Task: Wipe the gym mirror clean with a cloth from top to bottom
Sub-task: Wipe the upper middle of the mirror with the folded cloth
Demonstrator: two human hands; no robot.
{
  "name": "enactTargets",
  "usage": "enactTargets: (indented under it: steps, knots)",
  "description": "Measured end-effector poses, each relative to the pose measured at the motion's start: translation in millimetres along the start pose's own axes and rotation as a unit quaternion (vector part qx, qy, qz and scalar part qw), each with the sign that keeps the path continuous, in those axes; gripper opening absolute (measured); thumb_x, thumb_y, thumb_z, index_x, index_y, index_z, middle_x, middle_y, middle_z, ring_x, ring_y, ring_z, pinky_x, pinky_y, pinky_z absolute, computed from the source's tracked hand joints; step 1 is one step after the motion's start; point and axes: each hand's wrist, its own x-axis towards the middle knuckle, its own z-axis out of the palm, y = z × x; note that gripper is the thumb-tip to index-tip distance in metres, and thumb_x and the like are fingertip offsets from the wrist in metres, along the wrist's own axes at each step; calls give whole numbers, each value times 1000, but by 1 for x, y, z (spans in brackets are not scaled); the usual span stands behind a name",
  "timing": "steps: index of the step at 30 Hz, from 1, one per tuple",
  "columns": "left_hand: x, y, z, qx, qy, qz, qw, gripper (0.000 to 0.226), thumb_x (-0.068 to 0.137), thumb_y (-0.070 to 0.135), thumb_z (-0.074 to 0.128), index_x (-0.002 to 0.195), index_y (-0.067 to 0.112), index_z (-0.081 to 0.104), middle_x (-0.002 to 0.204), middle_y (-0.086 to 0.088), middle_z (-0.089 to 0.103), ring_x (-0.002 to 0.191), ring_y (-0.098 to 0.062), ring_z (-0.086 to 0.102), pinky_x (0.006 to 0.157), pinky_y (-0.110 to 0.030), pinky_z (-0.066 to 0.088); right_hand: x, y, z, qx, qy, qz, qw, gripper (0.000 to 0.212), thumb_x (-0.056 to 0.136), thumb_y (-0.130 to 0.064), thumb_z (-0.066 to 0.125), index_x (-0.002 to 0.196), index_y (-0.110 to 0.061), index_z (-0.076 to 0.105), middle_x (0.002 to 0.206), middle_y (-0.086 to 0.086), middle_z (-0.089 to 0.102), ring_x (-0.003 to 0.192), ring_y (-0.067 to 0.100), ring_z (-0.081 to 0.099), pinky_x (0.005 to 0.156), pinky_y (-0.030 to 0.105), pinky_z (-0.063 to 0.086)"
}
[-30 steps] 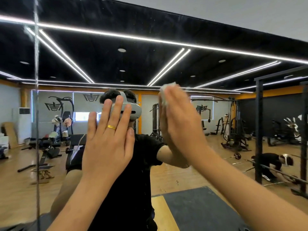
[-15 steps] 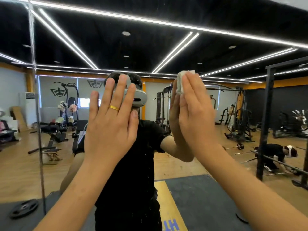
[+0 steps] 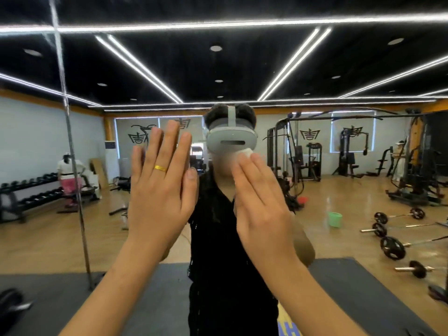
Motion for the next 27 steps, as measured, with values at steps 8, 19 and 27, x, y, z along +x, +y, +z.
enactTargets:
  steps: [8,19,27]
  knots:
    - [-1,1,1,27,-13,-7,1000,60,105,26,35,162,13,25,172,-7,14,159,-24,7,127,-56,10,-6,-7,9,45,37,37,998,56,96,6,61,150,0,47,158,13,45,153,28,32,117,55,41]
    - [2,-11,-22,-30,-39,-28,998,67,104,31,37,165,17,13,173,2,1,159,-16,-3,129,-41,-4,-5,-5,8,32,22,30,999,60,92,6,56,151,0,46,159,14,44,154,30,31,115,56,42]
    - [2,-56,-21,24,-39,-17,999,66,104,33,33,163,9,17,173,-7,8,159,-24,6,125,-59,13,28,-35,27,11,54,76,996,57,100,-3,47,155,-3,37,161,14,40,155,28,28,119,54,38]
